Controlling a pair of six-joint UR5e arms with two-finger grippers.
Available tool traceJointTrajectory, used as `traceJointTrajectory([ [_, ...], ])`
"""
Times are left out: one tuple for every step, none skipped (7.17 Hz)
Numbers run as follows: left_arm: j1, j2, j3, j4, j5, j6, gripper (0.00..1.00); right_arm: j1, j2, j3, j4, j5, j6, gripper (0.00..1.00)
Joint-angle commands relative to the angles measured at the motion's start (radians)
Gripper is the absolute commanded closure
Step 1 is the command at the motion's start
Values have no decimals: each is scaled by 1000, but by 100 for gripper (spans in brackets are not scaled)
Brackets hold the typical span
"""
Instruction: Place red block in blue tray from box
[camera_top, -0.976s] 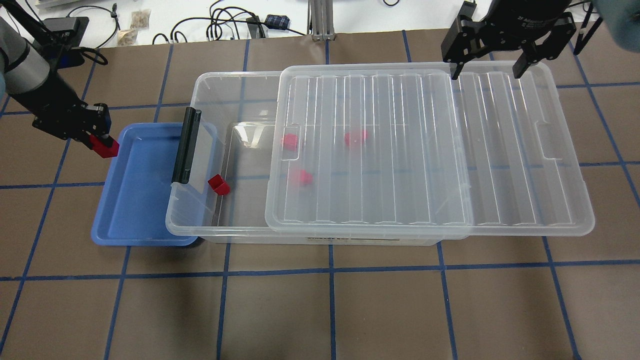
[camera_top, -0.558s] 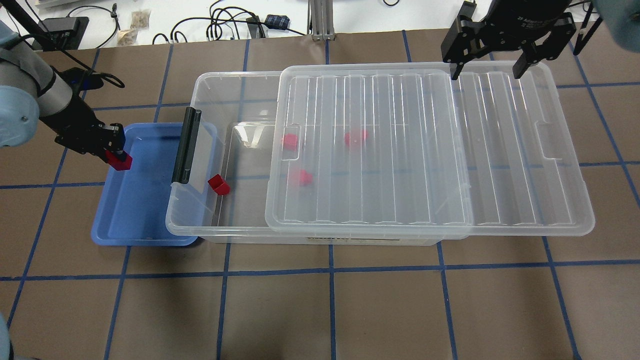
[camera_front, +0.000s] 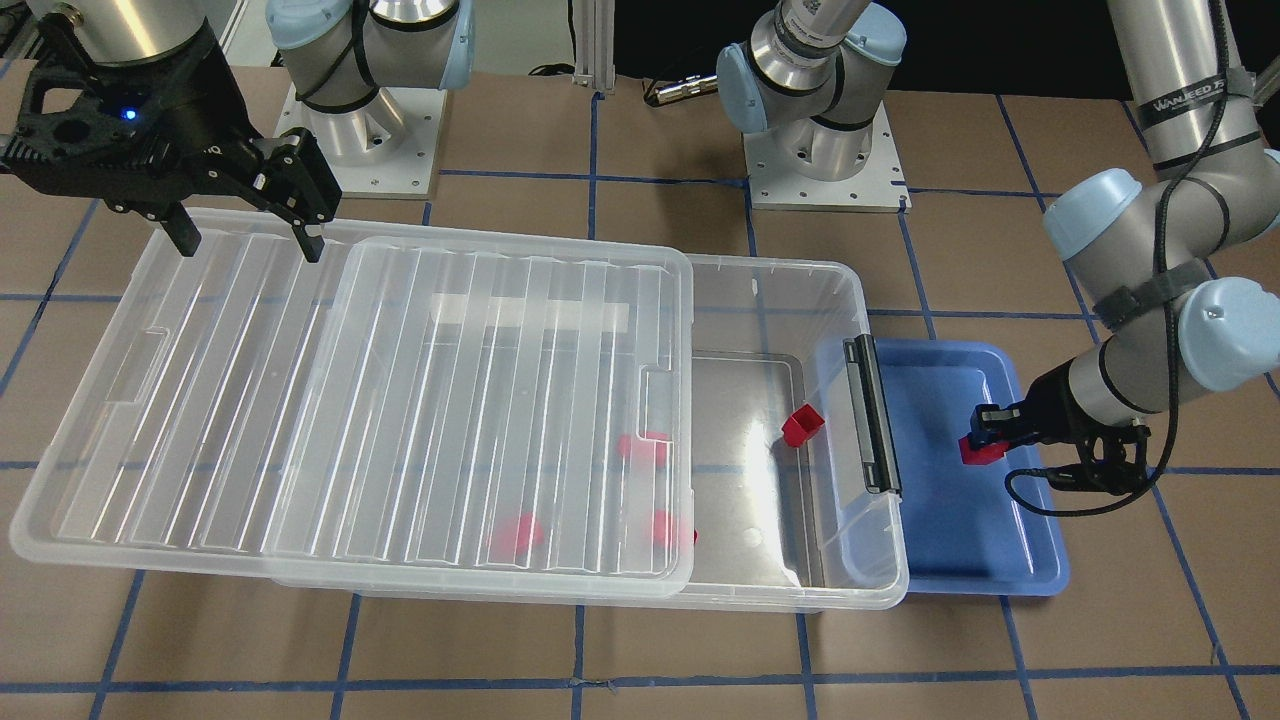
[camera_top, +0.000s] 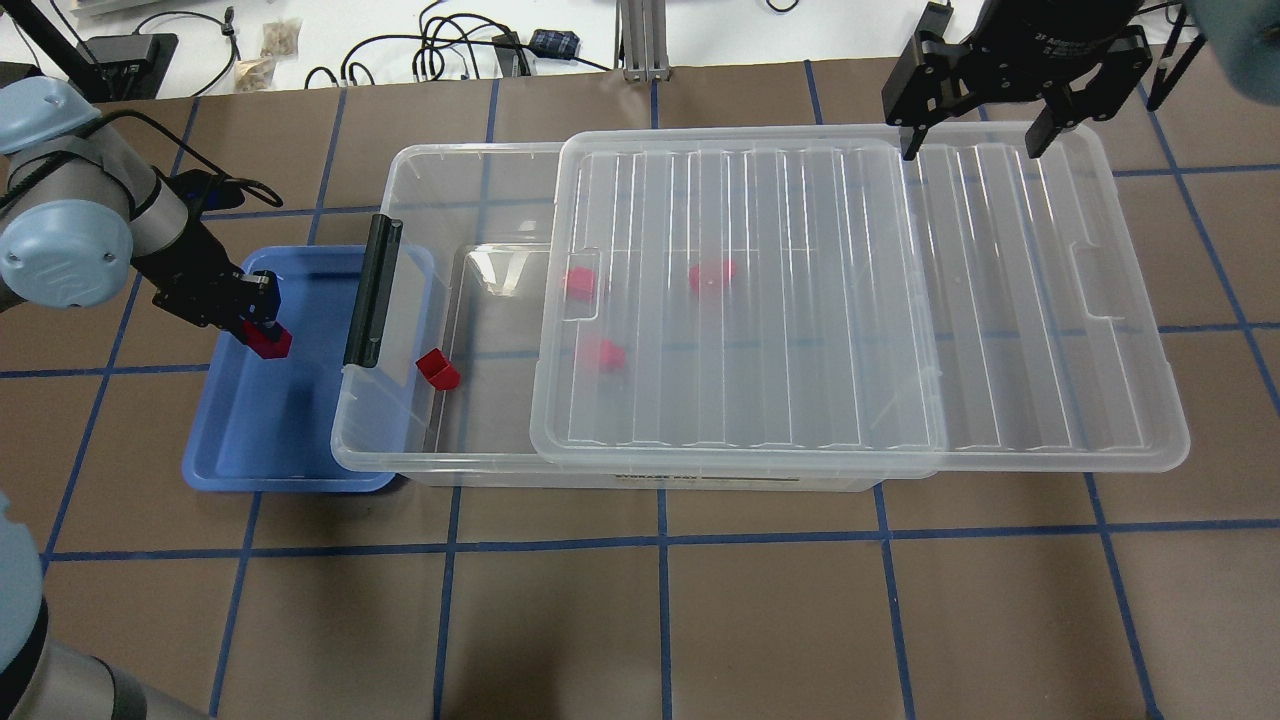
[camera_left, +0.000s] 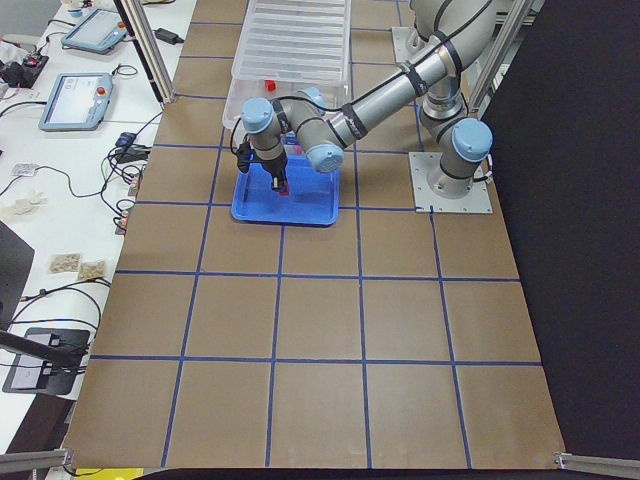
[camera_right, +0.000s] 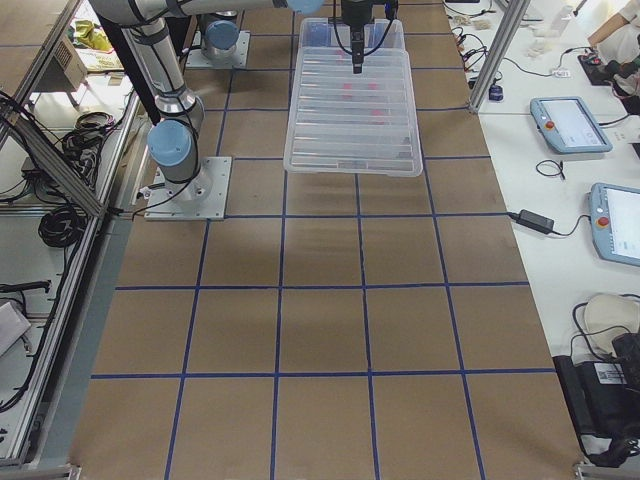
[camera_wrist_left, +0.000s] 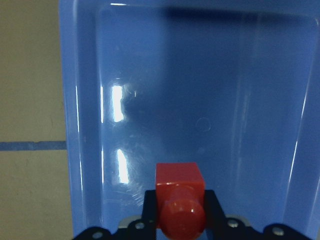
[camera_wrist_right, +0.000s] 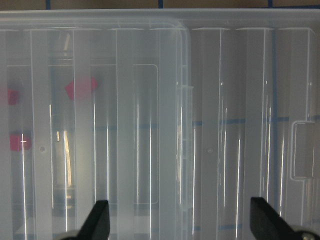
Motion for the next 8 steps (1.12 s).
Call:
traceJointTrajectory([
  [0,-32,0,6,0,3,100,0,0,0,-1,0,0,0],
  [1,-45,0,20,3,19,75,0,-2,2,1,0,0,0],
  [1,-49,0,22,6,27,36,0,-2,2,1,0,0,0],
  [1,-48,0,22,6,35,14,0,0,0,1,-2,0,0],
  [1,-45,0,23,6,35,3,0,-2,2,1,-2,0,0],
  [1,-30,17,23,9,30,0,0,-2,2,1,-2,0,0],
  [-9,2,34,11,17,21,0,0,-2,2,1,-2,0,0],
  [-9,36,72,-30,18,18,0,0,0,2,1,-2,0,0],
])
